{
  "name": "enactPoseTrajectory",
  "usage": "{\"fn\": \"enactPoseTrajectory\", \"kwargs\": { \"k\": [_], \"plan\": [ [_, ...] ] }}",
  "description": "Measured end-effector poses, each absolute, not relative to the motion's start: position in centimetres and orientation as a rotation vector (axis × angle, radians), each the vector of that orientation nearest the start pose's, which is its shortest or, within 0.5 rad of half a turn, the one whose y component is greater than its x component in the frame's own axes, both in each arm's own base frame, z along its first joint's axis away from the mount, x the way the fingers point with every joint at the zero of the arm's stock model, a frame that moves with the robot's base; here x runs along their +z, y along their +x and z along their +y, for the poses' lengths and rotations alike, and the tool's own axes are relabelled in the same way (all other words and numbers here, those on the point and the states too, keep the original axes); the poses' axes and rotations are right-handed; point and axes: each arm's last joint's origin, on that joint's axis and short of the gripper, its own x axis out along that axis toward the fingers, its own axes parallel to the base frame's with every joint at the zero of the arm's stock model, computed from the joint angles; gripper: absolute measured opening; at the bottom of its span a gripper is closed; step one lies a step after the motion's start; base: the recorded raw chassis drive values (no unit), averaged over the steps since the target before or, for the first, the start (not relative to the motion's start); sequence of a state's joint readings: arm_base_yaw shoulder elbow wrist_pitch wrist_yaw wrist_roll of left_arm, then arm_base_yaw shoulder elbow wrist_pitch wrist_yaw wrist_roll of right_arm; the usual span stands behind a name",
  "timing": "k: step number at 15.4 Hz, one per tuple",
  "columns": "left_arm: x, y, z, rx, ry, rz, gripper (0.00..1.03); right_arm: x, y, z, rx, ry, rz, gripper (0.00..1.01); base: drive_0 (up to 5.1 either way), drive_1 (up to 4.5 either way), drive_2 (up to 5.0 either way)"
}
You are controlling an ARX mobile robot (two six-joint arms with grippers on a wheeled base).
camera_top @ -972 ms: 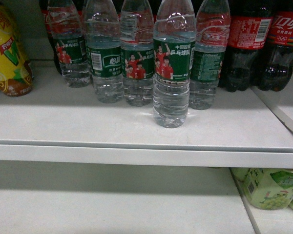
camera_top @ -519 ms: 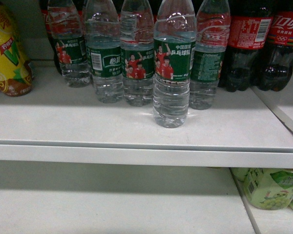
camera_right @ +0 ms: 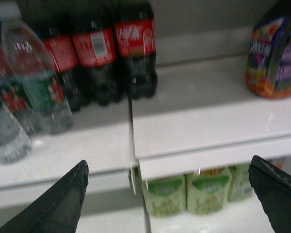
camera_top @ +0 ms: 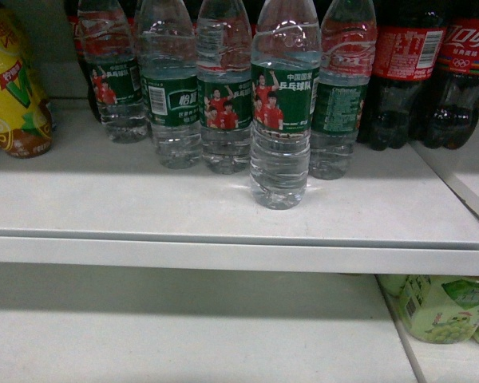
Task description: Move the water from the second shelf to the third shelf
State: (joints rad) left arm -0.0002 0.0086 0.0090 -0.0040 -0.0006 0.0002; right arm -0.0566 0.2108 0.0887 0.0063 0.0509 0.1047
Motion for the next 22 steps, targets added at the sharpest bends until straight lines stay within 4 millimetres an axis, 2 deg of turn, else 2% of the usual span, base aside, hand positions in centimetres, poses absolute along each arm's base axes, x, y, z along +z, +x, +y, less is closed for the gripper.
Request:
{"fn": "enactPoseTrajectory", "kwargs": {
  "k": [3,5,6,11,15,18,22],
  "plan": [
    [16.6,9.8,0.0,0.000,0.001,0.003,0.98,24.2,13.7,-1.5,-0.079,0.107,-0.060,0.98,0.0,0.00,0.0],
    [16.6,9.8,0.0,0.000,0.001,0.003,0.98,27.0,16.0,-0.9,-0.021,0.085,-0.091,0.98,0.0,0.00,0.0],
    [16.6,9.8,0.0,0.000,0.001,0.003,0.98,27.4,16.9,-0.3,0.015,0.076,-0.087,0.98,0.0,0.00,0.0],
    [16.6,9.8,0.0,0.000,0.001,0.003,0.98,24.4,19.7,5.1,0.227,0.012,0.030,0.98,0.0,0.00,0.0],
    [16.6,9.8,0.0,0.000,0.001,0.003,0.98,20.6,22.5,9.8,0.337,-0.047,0.174,0.98,0.0,0.00,0.0],
    [16.6,9.8,0.0,0.000,0.001,0.003,0.98,19.7,24.3,11.9,0.352,-0.047,0.206,0.98,0.0,0.00,0.0],
    [16.6,9.8,0.0,0.000,0.001,0.003,0.98,19.7,26.1,14.5,0.387,-0.018,0.240,0.98,0.0,0.00,0.0]
  ]
}}
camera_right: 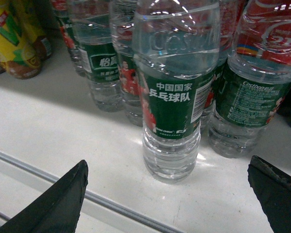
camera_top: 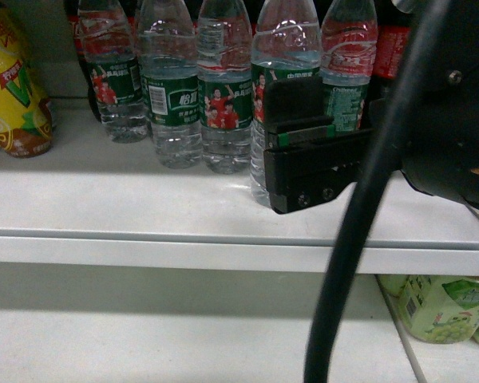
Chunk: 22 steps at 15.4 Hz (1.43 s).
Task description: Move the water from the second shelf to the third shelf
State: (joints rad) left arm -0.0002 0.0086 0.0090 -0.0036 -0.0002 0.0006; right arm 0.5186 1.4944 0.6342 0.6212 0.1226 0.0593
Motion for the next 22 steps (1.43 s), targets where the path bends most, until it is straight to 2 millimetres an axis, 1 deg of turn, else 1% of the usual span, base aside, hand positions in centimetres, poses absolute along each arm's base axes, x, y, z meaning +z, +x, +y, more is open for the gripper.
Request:
{"fn": "enactPoseTrajectory", "kwargs": {
  "k": [4,8,13,16,19,21,22],
  "plan": [
    [16.6,9.8,0.0,0.000,0.001,0.003,0.98,19.5,28.0,15.9,0.350,0.036,0.281,0.98,0.0,0.00,0.0],
    [16.6,9.8,0.0,0.000,0.001,0.003,0.98,20.0,30.2,17.4,0.330,0.100,0.270,0.98,0.0,0.00,0.0],
    [16.6,9.8,0.0,0.000,0.001,0.003,0.98,19.2,32.3,19.6,0.294,0.082,0.280,0.98,0.0,0.00,0.0],
    [16.6,9.8,0.0,0.000,0.001,0.003,0.98,18.9,33.5,20.1,0.218,0.076,0.258,0.98,0.0,0.00,0.0],
    [16.6,9.8,0.0,0.000,0.001,0.003,0.98,18.1,34.0,20.3,0.167,0.064,0.264,0.98,0.0,0.00,0.0],
    [16.6,9.8,0.0,0.000,0.001,0.003,0.98,18.3,34.0,20.3,0.157,0.070,0.247,0.81,0.0,0.00,0.0],
    [16.6,9.8,0.0,0.000,0.001,0.003,0.98,18.4,33.9,20.4,0.160,0.074,0.239,0.70,0.0,0.00,0.0]
  ]
}}
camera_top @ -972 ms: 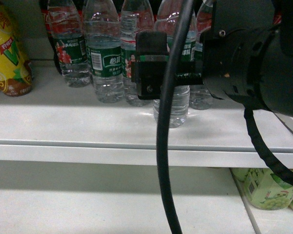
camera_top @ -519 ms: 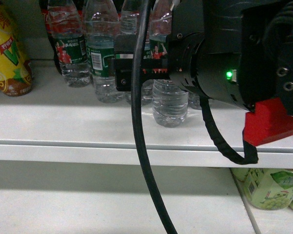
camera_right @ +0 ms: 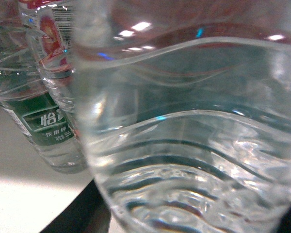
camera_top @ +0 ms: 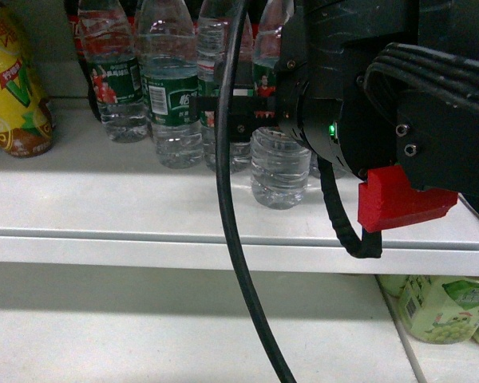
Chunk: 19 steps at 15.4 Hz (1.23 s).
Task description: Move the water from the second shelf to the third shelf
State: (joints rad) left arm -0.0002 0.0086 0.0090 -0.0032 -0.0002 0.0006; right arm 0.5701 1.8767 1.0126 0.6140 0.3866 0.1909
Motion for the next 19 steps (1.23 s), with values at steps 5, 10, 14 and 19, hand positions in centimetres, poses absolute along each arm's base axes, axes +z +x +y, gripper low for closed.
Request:
{"fn": "enactPoseTrajectory", "kwargs": {
  "k": [5,10,14,19],
  "plan": [
    [16.6,9.8,0.0,0.000,0.001,0.003,0.98,18.9,31.8,20.1,0.210,0.079,0.242,0.40,0.0,0.00,0.0],
    [16.6,9.8,0.0,0.000,0.001,0.003,0.98,19.6,26.9,17.6,0.304,0.044,0.262,0.40,0.0,0.00,0.0],
    [16.6,9.8,0.0,0.000,0.001,0.003,0.98,20.5,25.0,14.4,0.282,0.041,0.244,0.39,0.0,0.00,0.0],
    [16.6,9.8,0.0,0.000,0.001,0.003,0.98,21.0,21.6,8.6,0.191,0.058,0.270,0.39,0.0,0.00,0.0]
  ]
}}
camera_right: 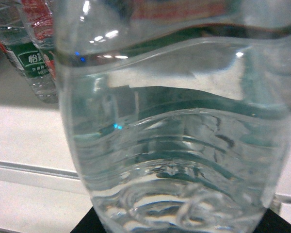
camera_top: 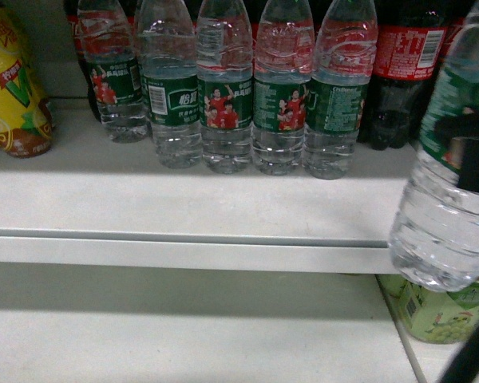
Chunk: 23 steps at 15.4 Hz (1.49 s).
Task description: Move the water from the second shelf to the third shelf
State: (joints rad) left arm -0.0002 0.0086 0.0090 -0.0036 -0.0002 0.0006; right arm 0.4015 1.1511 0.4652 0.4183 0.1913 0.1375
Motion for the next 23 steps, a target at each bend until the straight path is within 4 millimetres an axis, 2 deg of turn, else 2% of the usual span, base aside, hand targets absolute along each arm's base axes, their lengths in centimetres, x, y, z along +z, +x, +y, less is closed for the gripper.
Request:
{"fn": "enactPoseTrajectory", "kwargs": {
  "k": [1,2,3,7,23],
  "plan": [
    [16.6,9.8,0.0,0.000,0.001,0.003,0.98,21.9,19.9,6.9,0.169,0.075,0.255,0.39,0.0,0.00,0.0],
    [16.6,9.8,0.0,0.000,0.001,0.003,0.98,24.4,16.9,5.2,0.142,0.129,0.174,0.39,0.0,0.00,0.0],
    [16.6,9.8,0.0,0.000,0.001,0.003,0.98,24.7,16.2,5.3,0.130,0.133,0.174,0.39,0.0,0.00,0.0],
    [16.6,9.8,0.0,0.000,0.001,0.003,0.98,24.9,15.2,5.3,0.121,0.122,0.184,0.39,0.0,0.00,0.0],
    [16.6,9.8,0.0,0.000,0.001,0.003,0.98,25.1,15.2,5.3,0.119,0.121,0.174,0.39,0.0,0.00,0.0]
  ]
}}
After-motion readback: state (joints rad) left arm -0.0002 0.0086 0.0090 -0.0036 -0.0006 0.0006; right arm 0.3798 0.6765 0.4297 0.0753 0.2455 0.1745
